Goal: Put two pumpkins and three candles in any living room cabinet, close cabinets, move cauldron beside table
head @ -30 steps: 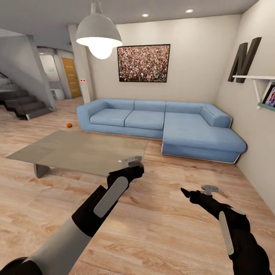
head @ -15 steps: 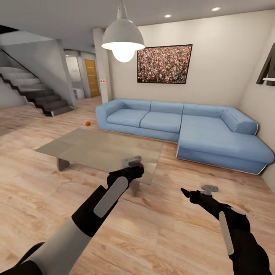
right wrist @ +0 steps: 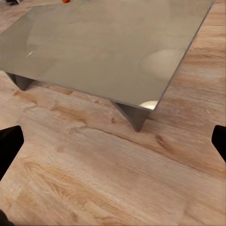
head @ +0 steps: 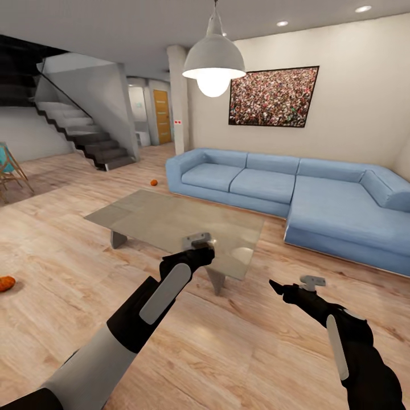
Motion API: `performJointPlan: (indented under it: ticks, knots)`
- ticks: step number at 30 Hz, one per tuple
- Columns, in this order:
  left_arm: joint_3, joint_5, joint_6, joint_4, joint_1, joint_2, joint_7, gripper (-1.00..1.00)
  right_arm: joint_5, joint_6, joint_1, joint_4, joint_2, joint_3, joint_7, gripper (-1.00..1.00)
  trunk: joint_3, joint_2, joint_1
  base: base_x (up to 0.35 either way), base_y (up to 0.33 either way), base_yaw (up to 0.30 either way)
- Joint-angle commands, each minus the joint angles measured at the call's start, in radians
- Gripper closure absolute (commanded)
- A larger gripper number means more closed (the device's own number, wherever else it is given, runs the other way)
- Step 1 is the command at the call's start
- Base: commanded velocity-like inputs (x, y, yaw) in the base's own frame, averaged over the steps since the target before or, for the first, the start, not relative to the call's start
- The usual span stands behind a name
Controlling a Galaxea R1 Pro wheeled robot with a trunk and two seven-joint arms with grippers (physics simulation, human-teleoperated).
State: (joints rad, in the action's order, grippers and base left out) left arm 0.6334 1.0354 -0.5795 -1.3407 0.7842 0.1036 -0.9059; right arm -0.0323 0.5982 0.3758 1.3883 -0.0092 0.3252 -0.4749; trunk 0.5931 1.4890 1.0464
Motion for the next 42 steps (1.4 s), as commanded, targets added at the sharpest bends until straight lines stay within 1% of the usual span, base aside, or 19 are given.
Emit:
performJointPlan:
  ticks: [1, 4, 8, 24, 30, 35, 36, 37, 38, 40, 41, 42]
  knots:
    - [0.0, 0.0, 0.0, 0.0, 0.0, 0.0, 0.0, 1.0, 0.0, 0.0, 0.0, 0.0, 0.0, 0.0, -0.001, -1.0, -0.003, -0.007, -0.004, 0.0, 0.0, 0.054]
    - [0.0, 0.0, 0.001, 0.0, 0.0, 0.0, 0.0, 1.0, 0.0, 0.0, 0.0, -0.001, 0.0, 0.0, -0.001, -1.0, -0.013, -0.028, -0.015, 0.0, 0.0, 0.026]
    - [0.0, -0.001, 0.001, 0.0, 0.0, -0.004, 0.001, 1.0, 0.0, 0.0, 0.0, -0.001, 0.0, 0.0, 0.002, -1.0, -0.013, -0.028, -0.015, 0.0, 0.0, 0.193]
    - [0.0, -0.003, 0.002, 0.0, 0.0, -0.01, 0.001, 1.0, -0.001, 0.0, 0.0, -0.002, 0.001, 0.0, 0.002, -1.0, -0.013, -0.028, -0.015, 0.0, 0.0, 0.281]
    - [0.0, -0.011, 0.003, 0.0, 0.0, -0.011, -0.001, 1.0, -0.001, 0.0, 0.0, -0.002, 0.002, 0.0, 0.004, -1.0, -0.013, -0.028, -0.015, 0.0, 0.0, 0.285]
    - [-0.011, -0.012, -0.001, -0.001, 0.0, -0.019, -0.011, 1.0, 0.013, -0.001, 0.0, 0.001, -0.001, 0.001, 0.004, -1.0, -0.013, -0.028, -0.015, 0.0, 0.0, 0.081]
    - [-0.017, -0.012, -0.001, -0.002, 0.0, -0.022, -0.012, 1.0, 0.014, -0.001, 0.0, 0.001, -0.001, 0.001, 0.004, -1.0, -0.013, -0.028, -0.015, 0.0, 0.0, 0.016]
    - [-0.048, -0.012, -0.002, -0.003, 0.0, -0.04, -0.013, 1.0, 0.016, -0.002, 0.0, 0.002, -0.002, 0.0, 0.004, -1.0, -0.013, -0.028, -0.015, 0.0, 0.0, 0.004]
    - [-0.064, -0.012, -0.002, -0.003, 0.0, -0.047, -0.012, 1.0, 0.016, -0.002, 0.0, 0.002, -0.003, 0.0, 0.004, -1.0, -0.013, -0.028, -0.015, 0.0, 0.0, 0.003]
    - [-0.112, -0.012, -0.005, -0.003, 0.0, -0.064, -0.012, 1.0, 0.016, -0.002, 0.0, 0.004, -0.006, 0.0, 0.002, -1.0, -0.013, -0.028, -0.015, 0.0, 0.0, 0.001]
    - [-0.147, -0.012, -0.009, -0.002, 0.0, -0.075, -0.012, 1.0, 0.016, -0.003, 0.0, 0.004, -0.006, 0.0, 0.001, -1.0, -0.013, -0.028, -0.015, 0.0, 0.0, 0.0]
    - [-0.168, -0.012, -0.011, -0.002, 0.0, -0.083, -0.011, 1.0, 0.016, -0.003, 0.0, 0.004, -0.006, 0.0, 0.001, -1.0, -0.013, -0.028, -0.015, 0.0, 0.0, 0.005]
